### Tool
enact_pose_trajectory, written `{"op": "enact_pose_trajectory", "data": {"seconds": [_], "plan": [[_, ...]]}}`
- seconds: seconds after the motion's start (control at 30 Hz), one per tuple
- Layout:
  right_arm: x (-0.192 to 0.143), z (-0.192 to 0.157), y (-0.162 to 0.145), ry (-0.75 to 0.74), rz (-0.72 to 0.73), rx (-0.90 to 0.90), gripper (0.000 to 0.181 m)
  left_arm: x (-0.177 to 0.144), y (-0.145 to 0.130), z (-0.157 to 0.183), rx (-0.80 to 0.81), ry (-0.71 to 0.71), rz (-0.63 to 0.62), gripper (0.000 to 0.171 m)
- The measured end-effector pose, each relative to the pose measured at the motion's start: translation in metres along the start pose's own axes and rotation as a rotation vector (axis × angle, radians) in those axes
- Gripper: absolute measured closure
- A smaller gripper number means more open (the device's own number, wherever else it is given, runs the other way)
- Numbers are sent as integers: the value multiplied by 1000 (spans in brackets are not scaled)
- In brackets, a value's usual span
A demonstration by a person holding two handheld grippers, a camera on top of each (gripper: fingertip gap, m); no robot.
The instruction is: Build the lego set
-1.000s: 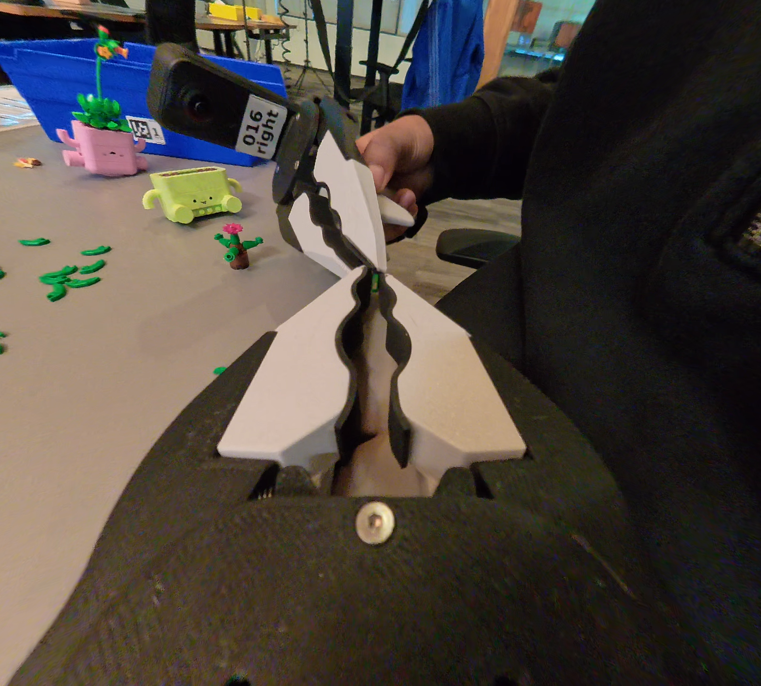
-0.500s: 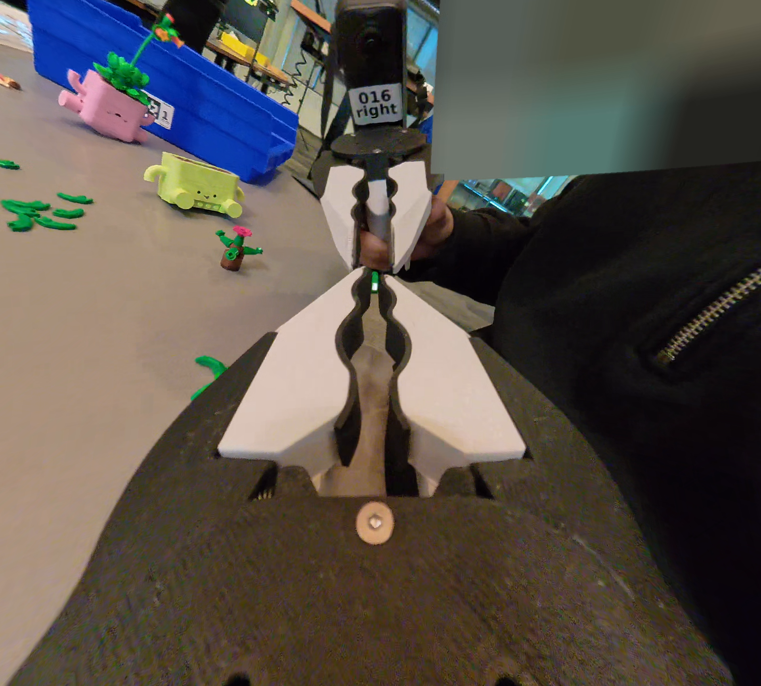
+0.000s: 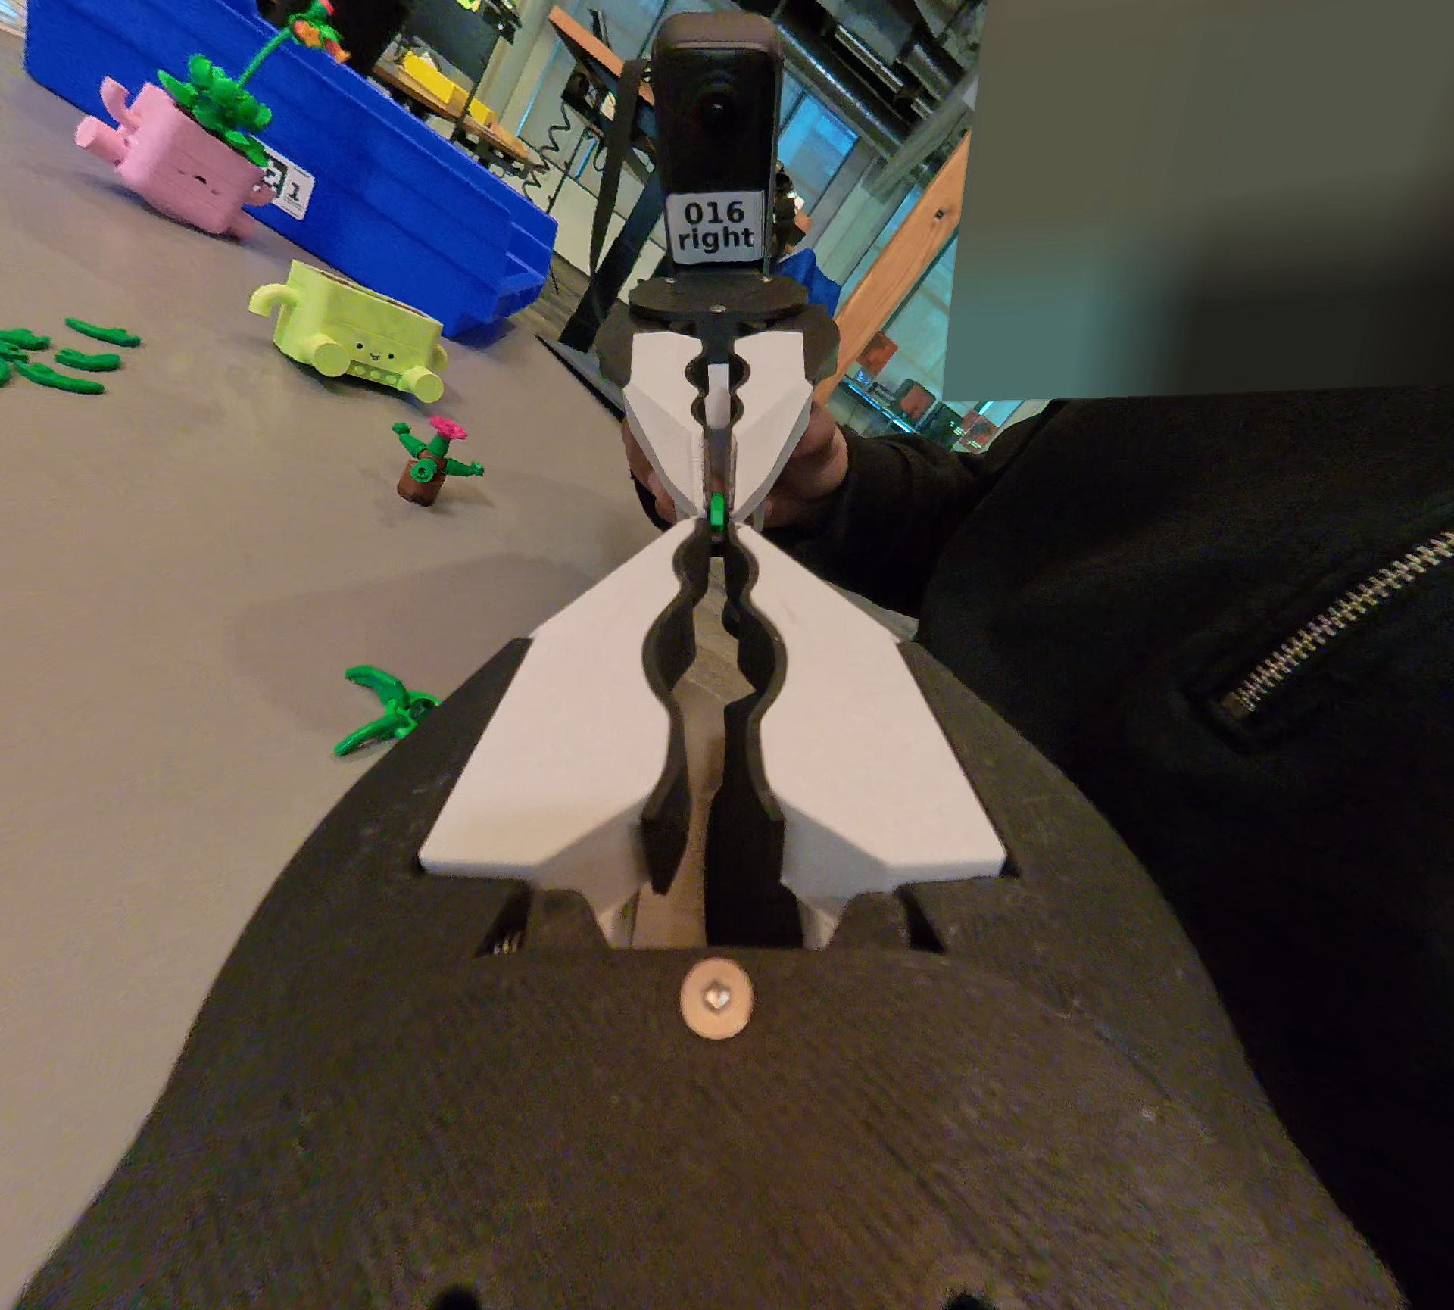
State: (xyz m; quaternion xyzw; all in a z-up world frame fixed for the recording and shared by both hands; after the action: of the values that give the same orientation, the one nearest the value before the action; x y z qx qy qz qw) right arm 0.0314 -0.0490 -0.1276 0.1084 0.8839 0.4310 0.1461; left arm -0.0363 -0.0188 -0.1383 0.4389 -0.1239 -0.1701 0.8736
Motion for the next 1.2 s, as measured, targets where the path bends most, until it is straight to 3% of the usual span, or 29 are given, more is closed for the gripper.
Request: {"op": "enact_pose_trajectory", "data": {"seconds": [0.23, 0.9, 1.07, 1.2], "plan": [[1, 1, 0, -2, -4, 6, 180, -1, 0, 0, -23, -21, 5, 166], [6, 2, 1, 6, 21, 3, 180, 0, -1, -2, -74, -28, -5, 171], [4, 9, 0, -72, -34, -8, 180, 0, -3, -10, 8, 83, -33, 168], [-5, 39, -11, -306, -220, -87, 180, -6, -7, -29, 153, 296, -117, 154]]}}
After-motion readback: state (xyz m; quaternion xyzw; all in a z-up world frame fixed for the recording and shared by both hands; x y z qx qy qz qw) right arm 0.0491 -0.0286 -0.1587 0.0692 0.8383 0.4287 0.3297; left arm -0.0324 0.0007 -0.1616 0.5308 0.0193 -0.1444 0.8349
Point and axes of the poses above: each gripper's, where its closed fingertips meet, x out along the fingers, y out of its top, z = x × y across the jaws, the point moved 4 cm from there along -x, back along the fingers, and after that the axes turned 5 degrees about y, right-handed, at the moved point
